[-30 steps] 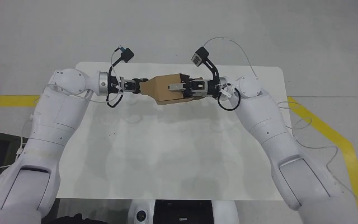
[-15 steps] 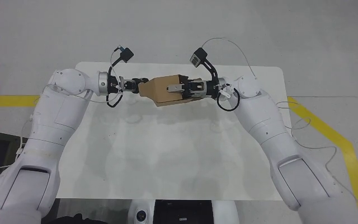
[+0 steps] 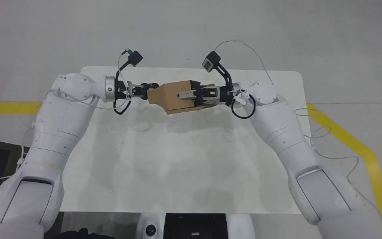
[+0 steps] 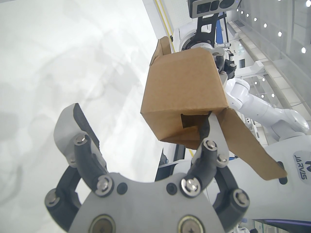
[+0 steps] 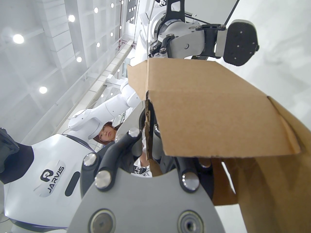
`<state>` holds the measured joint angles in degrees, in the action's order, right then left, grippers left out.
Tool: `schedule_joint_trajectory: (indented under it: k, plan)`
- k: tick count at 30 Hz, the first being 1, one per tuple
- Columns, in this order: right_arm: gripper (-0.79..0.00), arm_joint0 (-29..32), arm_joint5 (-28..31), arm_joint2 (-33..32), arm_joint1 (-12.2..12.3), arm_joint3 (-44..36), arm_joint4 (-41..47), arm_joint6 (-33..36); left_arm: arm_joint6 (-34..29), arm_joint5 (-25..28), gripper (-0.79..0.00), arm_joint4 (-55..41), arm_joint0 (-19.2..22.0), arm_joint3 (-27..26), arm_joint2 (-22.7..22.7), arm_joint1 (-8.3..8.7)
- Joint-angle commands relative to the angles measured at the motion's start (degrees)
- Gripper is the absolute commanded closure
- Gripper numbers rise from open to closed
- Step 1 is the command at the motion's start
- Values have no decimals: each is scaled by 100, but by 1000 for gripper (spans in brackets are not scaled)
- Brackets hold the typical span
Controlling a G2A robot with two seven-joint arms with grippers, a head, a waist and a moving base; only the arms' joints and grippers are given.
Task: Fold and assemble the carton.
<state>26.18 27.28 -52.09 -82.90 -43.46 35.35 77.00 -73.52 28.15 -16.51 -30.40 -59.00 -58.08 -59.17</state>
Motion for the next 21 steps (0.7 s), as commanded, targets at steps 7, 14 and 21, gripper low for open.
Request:
schedule_joint_trajectory:
  k: [7,14,21]
  plan:
    - [0,-13,57,-47,5,73,-51,-57,5,-4,-785,-12,3,18,-12,7]
    - [0,-108,236,-230,103,341,-495,-400,8,6,-785,-35,-15,139,-197,73]
    - [0,-87,99,-312,201,387,-1038,-780,8,-38,-785,-104,-68,135,-396,145]
